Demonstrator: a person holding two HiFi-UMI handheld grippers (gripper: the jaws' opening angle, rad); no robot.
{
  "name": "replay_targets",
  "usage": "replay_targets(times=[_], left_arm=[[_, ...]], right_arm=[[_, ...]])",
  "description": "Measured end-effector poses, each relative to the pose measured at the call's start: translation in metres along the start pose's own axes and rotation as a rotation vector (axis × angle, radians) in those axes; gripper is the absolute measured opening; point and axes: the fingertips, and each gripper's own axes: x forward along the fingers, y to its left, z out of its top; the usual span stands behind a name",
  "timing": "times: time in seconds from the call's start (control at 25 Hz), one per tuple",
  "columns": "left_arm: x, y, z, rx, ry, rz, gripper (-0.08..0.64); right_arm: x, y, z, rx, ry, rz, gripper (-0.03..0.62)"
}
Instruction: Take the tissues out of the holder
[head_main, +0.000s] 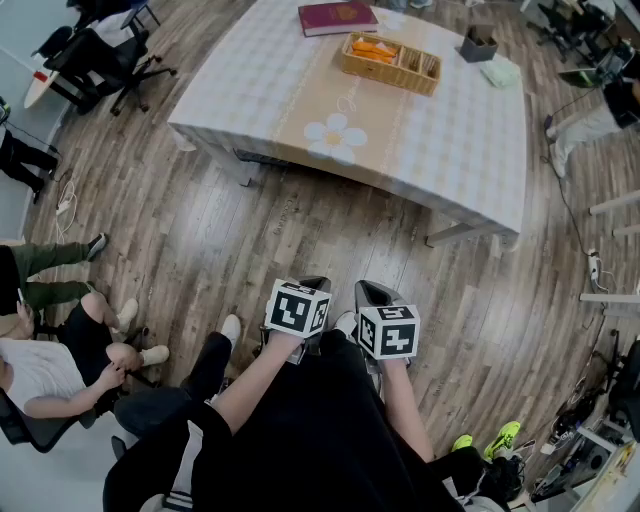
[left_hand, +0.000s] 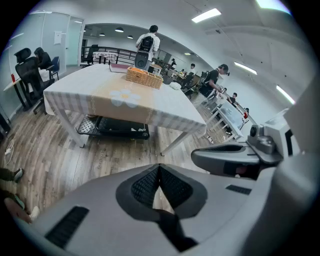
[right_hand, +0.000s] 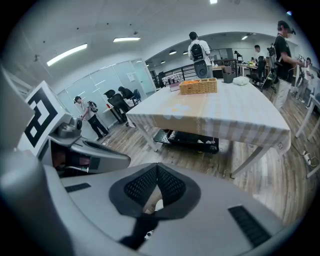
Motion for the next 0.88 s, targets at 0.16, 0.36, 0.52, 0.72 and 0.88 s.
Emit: replay_targets(times=[0.16, 0.36, 0.52, 0.72, 0.88], left_arm=[[-0.019, 0.009, -0.008, -0.008, -0.018, -0.016, 0.0], [-0.039, 0.031, -0.016, -0.005, -0.044, -0.041, 0.0], [-0.057, 0.052, -0.019, 0.011, -0.067, -0.052, 0.0], [-0.062, 0.061, -0.018, 0.035, -0.081, -0.067, 0.0], [-0.058, 0.048, -0.014, 0.053, -0.088, -0.06, 0.0]], right_arm=[[-0.005, 0.019, -0.008, 0.001, 0.001, -0.027, 0.014], [-0.002, 0.051, -0.006, -0.035, -0.01, -0.057, 0.014], [0.003, 0.076, 0.0, -0.033, -0.046, -0.076, 0.014], [0.005, 0.093, 0.006, -0.018, -0.107, -0.081, 0.015], [-0.004, 0.08, 0.006, -0.007, -0.134, -0.088, 0.015]])
